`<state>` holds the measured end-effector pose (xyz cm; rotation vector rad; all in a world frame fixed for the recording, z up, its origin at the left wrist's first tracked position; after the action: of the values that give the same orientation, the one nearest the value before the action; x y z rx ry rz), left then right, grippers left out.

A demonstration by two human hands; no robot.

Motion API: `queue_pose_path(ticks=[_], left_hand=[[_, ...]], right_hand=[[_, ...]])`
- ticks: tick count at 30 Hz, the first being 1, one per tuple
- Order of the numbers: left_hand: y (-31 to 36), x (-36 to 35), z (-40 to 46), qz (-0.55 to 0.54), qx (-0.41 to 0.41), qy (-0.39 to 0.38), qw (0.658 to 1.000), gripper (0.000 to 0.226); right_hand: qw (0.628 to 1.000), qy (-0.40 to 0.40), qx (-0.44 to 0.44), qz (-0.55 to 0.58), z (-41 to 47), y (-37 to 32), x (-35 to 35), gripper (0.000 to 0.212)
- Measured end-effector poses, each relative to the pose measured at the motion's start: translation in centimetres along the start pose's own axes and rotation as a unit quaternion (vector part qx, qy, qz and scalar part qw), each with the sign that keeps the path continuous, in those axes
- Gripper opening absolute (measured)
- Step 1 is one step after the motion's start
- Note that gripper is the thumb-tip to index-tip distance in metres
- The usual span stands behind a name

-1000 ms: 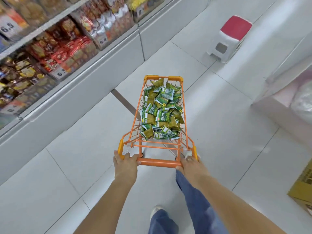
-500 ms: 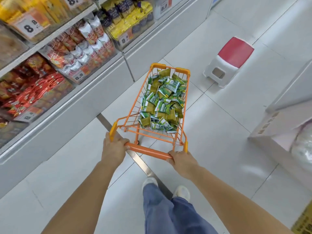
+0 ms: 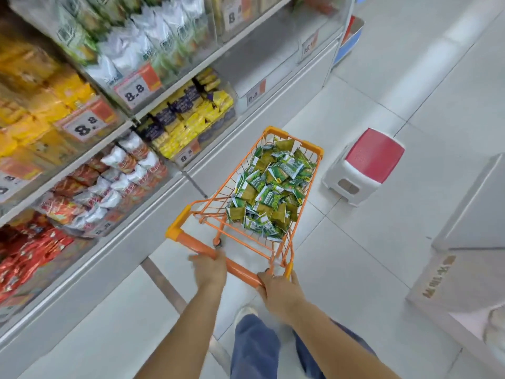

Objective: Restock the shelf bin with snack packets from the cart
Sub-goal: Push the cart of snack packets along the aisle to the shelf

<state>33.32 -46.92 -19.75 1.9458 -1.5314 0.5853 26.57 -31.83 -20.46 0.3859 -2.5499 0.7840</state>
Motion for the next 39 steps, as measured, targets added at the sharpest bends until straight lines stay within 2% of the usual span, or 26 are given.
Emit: queue_pose_path(ticks=[1, 3, 8, 12, 16, 23, 30, 36, 39], left_hand=[[1.4, -1.6, 0.3, -0.058, 0.025, -0.051, 0.997, 0.060], [3.8, -3.3, 0.8, -0.091, 0.050, -0.065, 0.992, 0.039], [10.6, -2.3, 2.8, -0.034, 0.051, 0.004, 0.998, 0.041], [16.0, -2.0, 2.4, -0.037, 0.065, 0.063, 0.995, 0.035], [20.6, -1.9, 3.0, -0.027, 0.066, 0.081, 0.994, 0.034], [27.7, -2.4, 4.7, 0.016, 0.053, 0.092, 0.994, 0.032], [33.7, -3.2, 5.7, 0.023, 0.107, 0.081, 0.991, 0.027], [36.5, -4.2, 5.0, 0.047, 0.146, 0.095, 0.984, 0.018], [37.6, -4.7, 4.9, 0.046, 0.169, 0.110, 0.978, 0.017]], right_hand=[[1.000, -0.014, 0.010, 0.008, 1.0, -0.2, 1.4, 0.029], [0.999, -0.032, 0.039, 0.017, 2.8, 0.0, 5.0, 0.034], [0.995, -0.021, 0.087, 0.052, 5.0, 4.1, 16.3, 0.038], [0.997, -0.028, 0.052, 0.047, 6.1, 10.5, 26.2, 0.034], [0.998, -0.010, -0.009, 0.058, 7.6, 15.6, 35.6, 0.030], [0.997, 0.011, -0.003, 0.077, 15.1, 15.2, 48.4, 0.032], [0.996, 0.034, -0.021, 0.074, 23.5, 15.0, 58.9, 0.025], [0.997, 0.001, -0.062, 0.037, 28.1, 17.1, 62.8, 0.025], [0.998, 0.001, -0.059, -0.030, 31.3, 17.4, 64.3, 0.021]])
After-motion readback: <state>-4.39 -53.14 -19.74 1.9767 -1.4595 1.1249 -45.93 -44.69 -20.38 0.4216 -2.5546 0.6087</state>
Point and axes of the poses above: each hand's wrist, its own z-axis towards the middle knuckle, its own x-axis out of the back of the hand, y = z × x, the point moved 3 cm from there along z, towards the middle knuckle, and after that the axes turned 15 degrees about z, right-handed, at the moved point
